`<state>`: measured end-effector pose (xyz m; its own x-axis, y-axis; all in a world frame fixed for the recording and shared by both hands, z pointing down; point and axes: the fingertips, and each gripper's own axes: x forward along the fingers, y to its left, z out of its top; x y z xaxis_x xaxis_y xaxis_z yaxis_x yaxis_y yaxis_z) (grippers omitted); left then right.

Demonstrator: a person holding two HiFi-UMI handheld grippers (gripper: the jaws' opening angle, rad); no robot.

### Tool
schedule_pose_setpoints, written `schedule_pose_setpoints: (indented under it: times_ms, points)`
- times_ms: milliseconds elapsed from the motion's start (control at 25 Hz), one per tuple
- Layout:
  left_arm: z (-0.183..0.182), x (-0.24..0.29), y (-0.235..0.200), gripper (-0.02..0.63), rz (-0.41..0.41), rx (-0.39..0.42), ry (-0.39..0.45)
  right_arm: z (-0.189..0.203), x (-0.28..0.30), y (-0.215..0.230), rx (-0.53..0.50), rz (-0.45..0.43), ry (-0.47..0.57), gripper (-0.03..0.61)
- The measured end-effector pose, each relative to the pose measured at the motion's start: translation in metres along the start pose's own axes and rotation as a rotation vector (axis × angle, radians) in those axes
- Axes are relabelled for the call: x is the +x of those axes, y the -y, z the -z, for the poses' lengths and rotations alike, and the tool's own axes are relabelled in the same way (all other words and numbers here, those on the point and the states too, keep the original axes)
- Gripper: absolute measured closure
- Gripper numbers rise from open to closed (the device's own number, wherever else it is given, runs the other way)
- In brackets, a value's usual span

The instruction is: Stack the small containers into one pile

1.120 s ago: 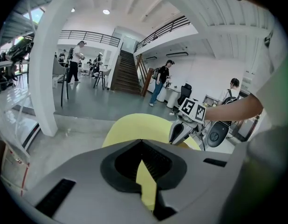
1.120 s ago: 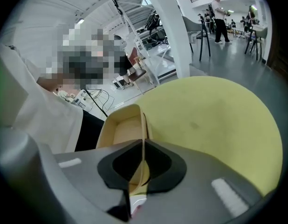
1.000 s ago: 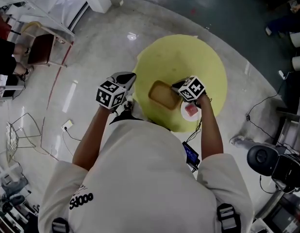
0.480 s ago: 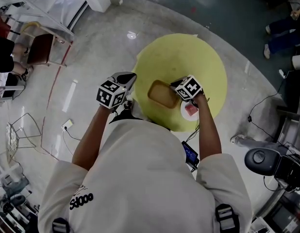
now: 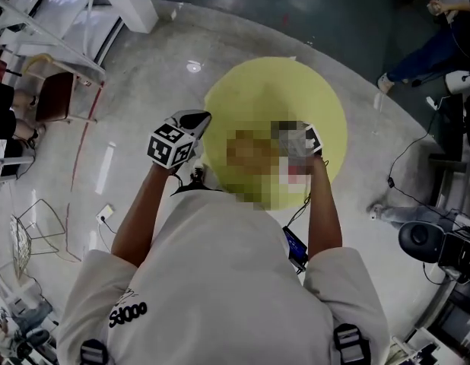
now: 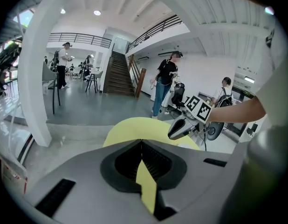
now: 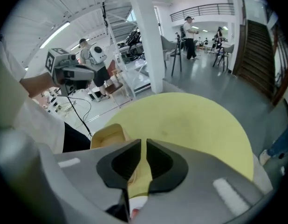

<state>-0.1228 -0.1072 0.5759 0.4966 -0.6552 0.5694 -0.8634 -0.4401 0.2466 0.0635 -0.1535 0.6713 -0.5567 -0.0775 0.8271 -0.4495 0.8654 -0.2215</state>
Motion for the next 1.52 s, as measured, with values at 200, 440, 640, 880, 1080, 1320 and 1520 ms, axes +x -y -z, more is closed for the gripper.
schedule_pose_setpoints:
  times_ms: [200,440,640,880,1080,1320,1520]
  points:
    - [-0.035,0.011,0.003,0.607,0.033,0.116,0.047,-0.011,-0.051,0.029,0.098,0.235,0.135,0.561]
    - [-0.099,0.020,0.023,0.607,0.084,0.305,0.125,-0.033,-0.136,0.040,0.171,0.466,0.336,0.566]
    - [-0.149,0.021,0.052,0.607,0.124,0.411,0.201,-0.049,-0.212,0.037,0.149,0.644,0.479,0.567]
    - [-0.198,0.008,0.084,0.607,0.147,0.483,0.314,-0.065,-0.281,0.020,0.110,0.763,0.626,0.568]
    - [-0.223,-0.008,0.109,0.607,0.169,0.539,0.370,-0.072,-0.322,0.002,0.077,0.822,0.695,0.568]
    - [-0.246,-0.025,0.133,0.607,0.183,0.583,0.438,-0.081,-0.361,-0.017,0.032,0.862,0.756,0.568]
    - [-0.250,-0.025,0.138,0.607,0.184,0.588,0.446,-0.092,-0.368,-0.023,-0.007,0.866,0.783,0.568]
